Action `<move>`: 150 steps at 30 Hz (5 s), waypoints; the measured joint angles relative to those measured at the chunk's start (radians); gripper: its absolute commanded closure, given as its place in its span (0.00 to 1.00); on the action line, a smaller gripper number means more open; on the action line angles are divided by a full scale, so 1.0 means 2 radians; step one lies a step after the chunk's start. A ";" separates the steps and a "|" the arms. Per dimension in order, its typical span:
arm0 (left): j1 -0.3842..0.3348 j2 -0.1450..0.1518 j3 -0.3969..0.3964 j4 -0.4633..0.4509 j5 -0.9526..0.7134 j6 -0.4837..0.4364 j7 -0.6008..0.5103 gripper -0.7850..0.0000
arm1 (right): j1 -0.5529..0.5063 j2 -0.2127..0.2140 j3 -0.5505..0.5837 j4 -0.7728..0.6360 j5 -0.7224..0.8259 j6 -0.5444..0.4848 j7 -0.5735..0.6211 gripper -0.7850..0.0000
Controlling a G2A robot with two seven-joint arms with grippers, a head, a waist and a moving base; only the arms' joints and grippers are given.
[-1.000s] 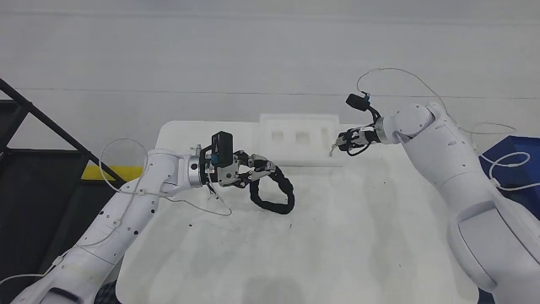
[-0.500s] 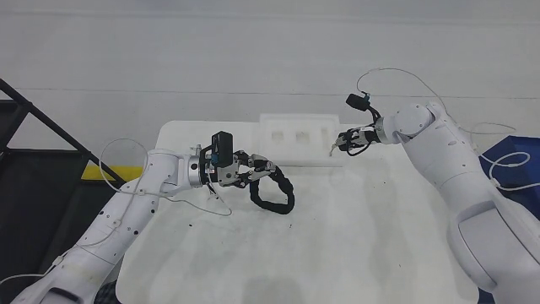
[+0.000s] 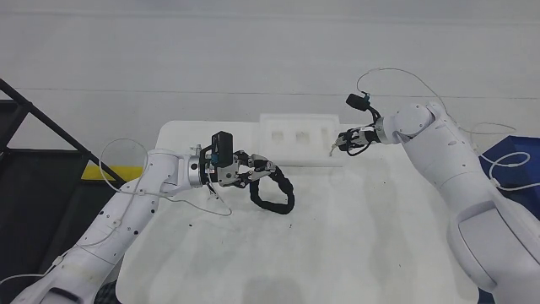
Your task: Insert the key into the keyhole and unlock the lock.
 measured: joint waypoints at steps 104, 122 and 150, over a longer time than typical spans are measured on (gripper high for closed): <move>0.000 0.000 0.000 0.000 0.000 0.000 0.000 1.00 | 0.000 -0.054 0.000 0.052 -0.090 0.055 -0.046 0.60; 0.000 0.000 0.000 0.000 0.000 0.000 0.000 1.00 | -0.003 -0.055 -0.004 0.032 -0.121 0.053 -0.039 0.59; 0.000 0.000 0.000 0.000 0.000 0.000 0.000 1.00 | -0.064 0.034 -0.005 -0.157 -0.379 -0.257 -0.181 0.00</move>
